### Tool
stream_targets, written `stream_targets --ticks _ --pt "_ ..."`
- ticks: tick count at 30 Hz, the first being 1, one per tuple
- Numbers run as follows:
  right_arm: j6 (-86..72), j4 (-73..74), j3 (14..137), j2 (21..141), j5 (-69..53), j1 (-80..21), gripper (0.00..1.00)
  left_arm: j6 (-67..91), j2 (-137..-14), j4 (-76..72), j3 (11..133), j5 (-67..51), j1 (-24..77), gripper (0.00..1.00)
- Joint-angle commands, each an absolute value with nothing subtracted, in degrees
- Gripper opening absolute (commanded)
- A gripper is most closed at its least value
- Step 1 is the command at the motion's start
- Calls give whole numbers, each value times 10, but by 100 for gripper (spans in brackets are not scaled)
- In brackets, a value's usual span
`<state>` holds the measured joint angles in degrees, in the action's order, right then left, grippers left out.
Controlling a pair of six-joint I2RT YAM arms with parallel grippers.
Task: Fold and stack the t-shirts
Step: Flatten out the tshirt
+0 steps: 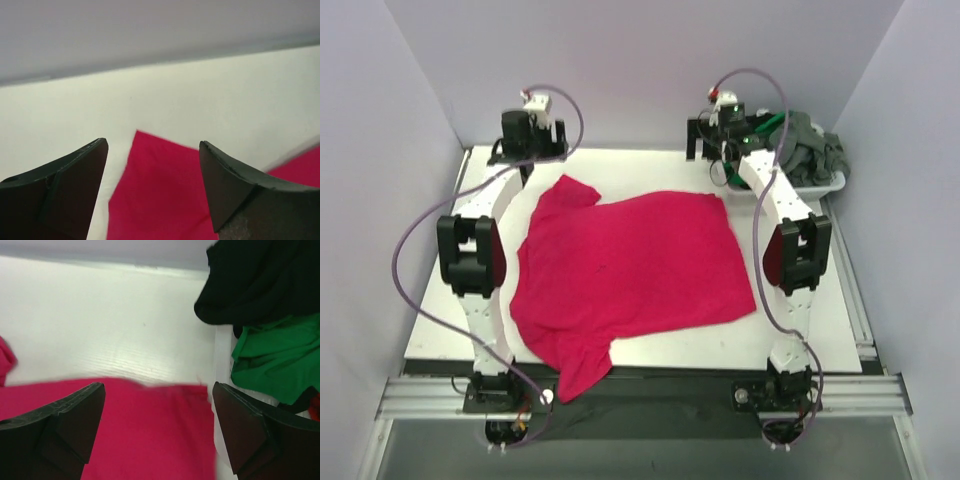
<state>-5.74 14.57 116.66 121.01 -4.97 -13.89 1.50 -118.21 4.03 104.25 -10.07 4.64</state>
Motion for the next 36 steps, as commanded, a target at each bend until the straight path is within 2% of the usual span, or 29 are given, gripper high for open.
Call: stream_targets --ticks 1,7,12,20,26,36 --pt "-53 156 1200 1202 -64 -135 94 22 -1130 11 1030 -63 62 85" --pt "-49 123 1086 1142 -48 -168 95 107 -1010 -11 869 -4 65 89" --pt "-69 90 957 1051 -29 -226 95 171 -953 67 758 4 64 89" --pt "-184 -29 712 938 -136 -253 100 197 -894 120 642 66 65 89" --pt "-202 -30 665 926 -141 -280 99 208 -872 93 576 32 63 90" --pt "-232 -13 671 985 -151 -279 98 200 -957 126 599 49 45 90"
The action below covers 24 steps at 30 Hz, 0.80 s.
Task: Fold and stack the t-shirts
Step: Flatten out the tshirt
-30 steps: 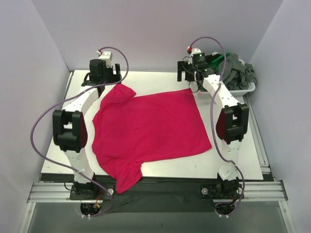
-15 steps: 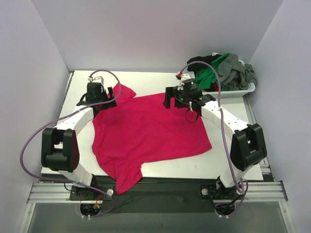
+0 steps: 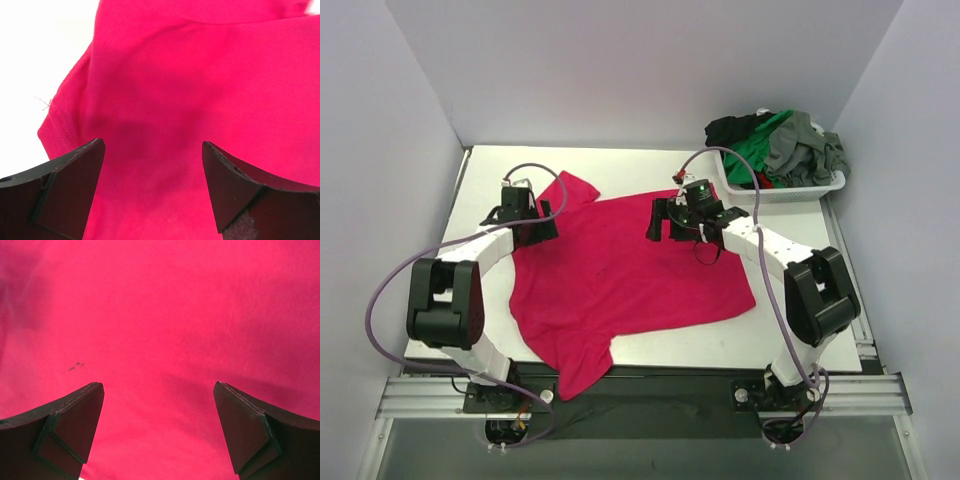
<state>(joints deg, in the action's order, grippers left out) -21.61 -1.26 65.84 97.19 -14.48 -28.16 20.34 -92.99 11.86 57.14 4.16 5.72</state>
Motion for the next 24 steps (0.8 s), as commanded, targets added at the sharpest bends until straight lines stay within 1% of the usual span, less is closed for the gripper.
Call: stream_targets --ticks 1,9,16,24 --pt "-233 -11 675 990 -149 -279 98 200 -966 130 603 50 42 90" --pt "-249 22 725 1060 -145 -273 98 192 -1044 152 657 48 33 90" --pt "-266 34 767 1118 -170 -241 96 191 -1102 170 714 65 5 90" --pt "-268 68 839 1182 -184 -217 96 185 -1165 191 812 54 4 91"
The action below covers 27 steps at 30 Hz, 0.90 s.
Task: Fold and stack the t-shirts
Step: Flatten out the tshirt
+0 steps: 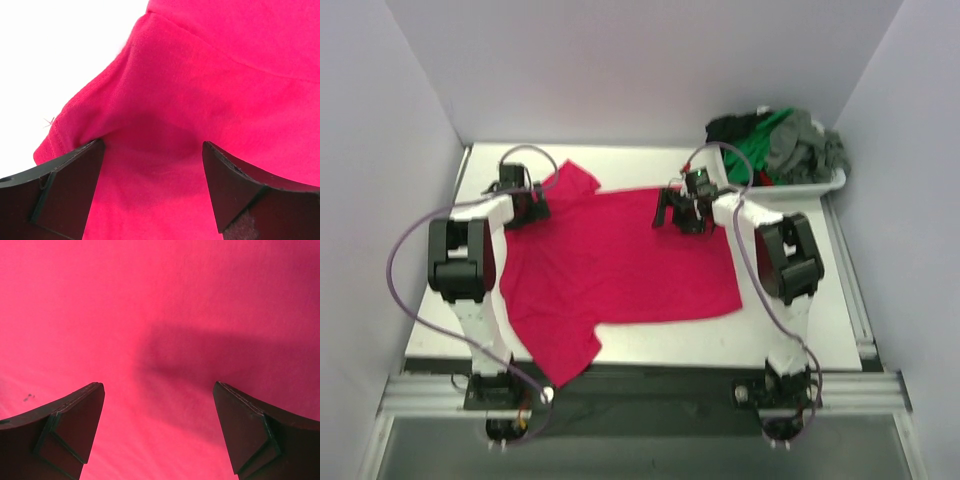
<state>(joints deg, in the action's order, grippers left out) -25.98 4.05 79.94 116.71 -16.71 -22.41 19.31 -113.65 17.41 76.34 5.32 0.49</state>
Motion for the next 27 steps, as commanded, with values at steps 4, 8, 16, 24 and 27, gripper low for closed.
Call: stream_targets --ticks 4,8,16,24,27 --pt "-272 94 888 1219 -196 -203 96 180 -1215 216 870 60 3 91" --pt "-272 119 934 1252 -188 -194 96 174 -1250 235 921 70 3 91" --pt "-265 178 1063 1322 -185 -178 96 175 -1295 249 1007 61 -18 91" --pt "-240 194 1129 1344 -203 -166 96 164 -1286 200 1017 45 -14 91" --pt "-216 197 1149 1329 -230 -166 96 157 -1248 173 996 48 -6 91"
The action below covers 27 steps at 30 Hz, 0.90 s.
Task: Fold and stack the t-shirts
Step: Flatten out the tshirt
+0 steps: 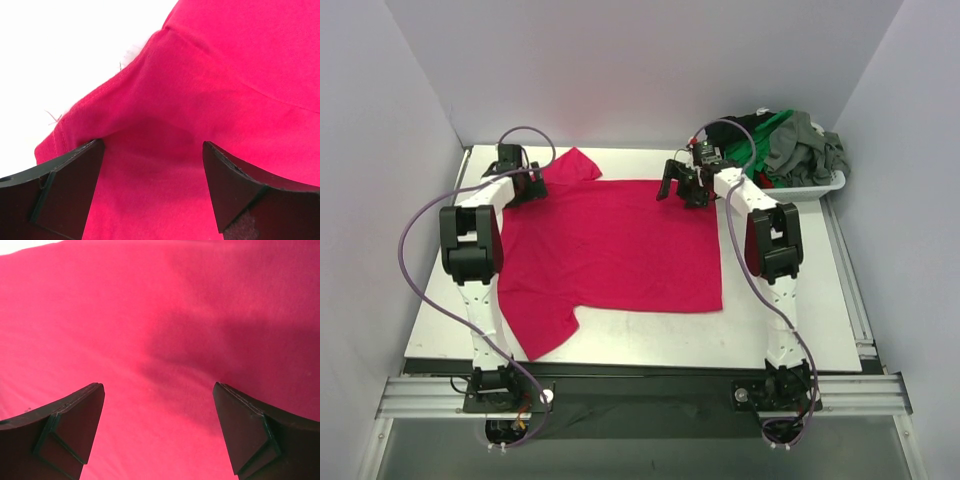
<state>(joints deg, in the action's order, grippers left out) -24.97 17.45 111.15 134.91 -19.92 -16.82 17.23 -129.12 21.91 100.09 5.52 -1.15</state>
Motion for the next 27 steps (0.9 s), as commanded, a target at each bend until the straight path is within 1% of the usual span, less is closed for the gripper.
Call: stream_targets --ticks 1,4,7,8,9,13,15,19,22,27 --pt "-214 198 1150 1321 -231 -167 96 154 -1224 171 979 53 -5 91" --pt "-201 198 1132 1284 -230 -172 96 152 -1170 166 936 65 -5 91" --pt "-188 197 1088 1242 -219 -187 96 155 -1109 149 884 76 -5 91" --pt "-185 198 1073 1224 -214 -192 96 158 -1094 142 845 80 -5 91" --pt "-183 197 1044 1215 -206 -199 96 161 -1079 137 827 83 12 91" --pt "-181 196 963 1174 -181 -243 96 176 -1022 127 747 112 19 91" --pt "-188 185 927 1160 -164 -260 95 177 -1012 134 716 119 28 91" --pt "-206 142 813 1115 -137 -296 95 178 -985 136 661 140 47 91" --pt "-221 115 765 1095 -131 -313 95 186 -978 125 621 125 54 91" --pt "-237 99 736 1092 -113 -320 94 189 -994 125 607 106 55 91"
